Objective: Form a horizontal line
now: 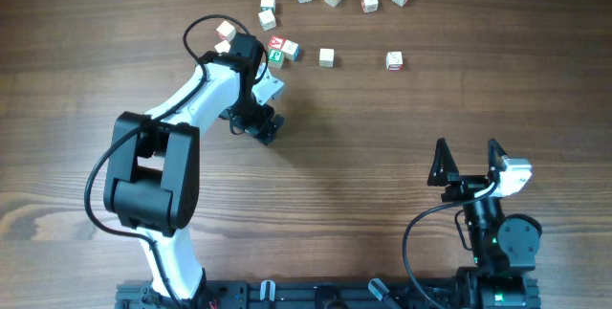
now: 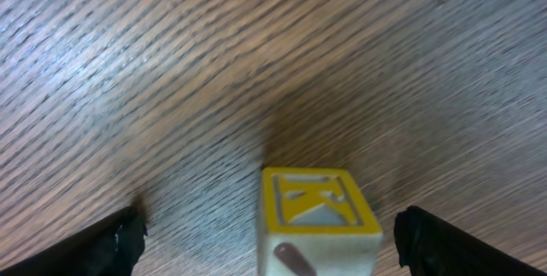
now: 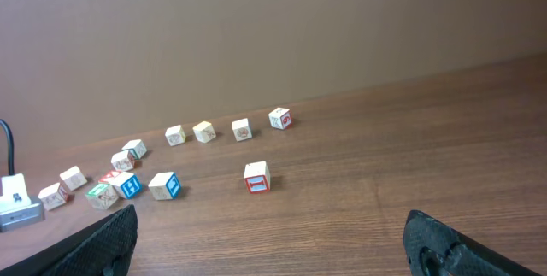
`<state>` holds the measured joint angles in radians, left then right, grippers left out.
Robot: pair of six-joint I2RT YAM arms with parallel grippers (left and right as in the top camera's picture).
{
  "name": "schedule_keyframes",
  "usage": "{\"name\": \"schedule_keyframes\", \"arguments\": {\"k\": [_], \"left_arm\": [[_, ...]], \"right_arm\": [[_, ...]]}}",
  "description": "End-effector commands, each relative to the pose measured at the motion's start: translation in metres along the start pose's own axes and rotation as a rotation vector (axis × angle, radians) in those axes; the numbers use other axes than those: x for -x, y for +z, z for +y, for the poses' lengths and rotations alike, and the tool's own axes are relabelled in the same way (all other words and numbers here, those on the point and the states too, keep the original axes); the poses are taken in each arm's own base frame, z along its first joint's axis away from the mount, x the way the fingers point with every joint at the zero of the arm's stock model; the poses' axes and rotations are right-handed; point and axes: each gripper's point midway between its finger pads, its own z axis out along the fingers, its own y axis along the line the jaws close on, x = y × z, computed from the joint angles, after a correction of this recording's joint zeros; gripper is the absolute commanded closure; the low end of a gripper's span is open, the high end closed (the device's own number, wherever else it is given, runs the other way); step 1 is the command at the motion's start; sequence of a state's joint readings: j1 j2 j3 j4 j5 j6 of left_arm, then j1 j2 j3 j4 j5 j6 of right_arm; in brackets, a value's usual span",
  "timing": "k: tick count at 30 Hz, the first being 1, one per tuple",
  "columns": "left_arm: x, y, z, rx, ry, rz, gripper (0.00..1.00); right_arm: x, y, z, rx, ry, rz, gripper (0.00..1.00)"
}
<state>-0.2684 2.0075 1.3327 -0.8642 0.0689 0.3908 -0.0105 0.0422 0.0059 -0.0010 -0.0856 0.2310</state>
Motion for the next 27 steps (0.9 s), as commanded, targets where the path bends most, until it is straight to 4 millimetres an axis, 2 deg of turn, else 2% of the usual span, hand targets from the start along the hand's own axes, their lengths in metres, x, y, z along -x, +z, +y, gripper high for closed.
{"name": "schedule_keyframes", "arguments": {"k": [1,3,6,10,13,15,18,22,27], "left_arm": [[0.009,0.001,-0.016,-0.085,0.029,-0.039,0.27],[0.010,0.000,-0.017,-0.091,0.011,-0.039,0.47],[0.010,0.000,-0.017,-0.091,-0.028,-0.038,0.64],[0.003,0.001,-0.013,-0.067,-0.031,-0.007,0.75],[-0.008,-0.002,-0.001,0.014,-0.053,0.042,0.88],[-0.015,-0.008,0.014,0.095,-0.102,0.065,0.90],[-0.027,-0.025,0.035,0.184,-0.144,0.084,0.87],[-0.040,-0.050,0.058,0.224,-0.232,0.057,0.84],[-0.059,-0.081,0.093,0.252,-0.396,-0.011,0.90]], "right_arm": [[0.001,0.000,-0.001,-0.006,0.008,-0.004,0.00],[0.001,0.000,-0.001,-0.006,0.008,-0.004,0.00],[0.001,0.000,-0.001,-0.006,0.008,-0.004,0.00],[0.001,0.000,-0.001,-0.006,0.008,-0.004,0.00],[0.001,0.000,-0.001,-0.006,0.008,-0.004,0.00],[0.001,0.000,-0.001,-0.006,0.008,-0.004,0.00],[0.001,0.000,-0.001,-0.006,0.008,-0.004,0.00],[0.001,0.000,-0.001,-0.006,0.007,-0.004,0.00],[0.001,0.000,-0.001,-0.006,0.008,-0.004,0.00]]}}
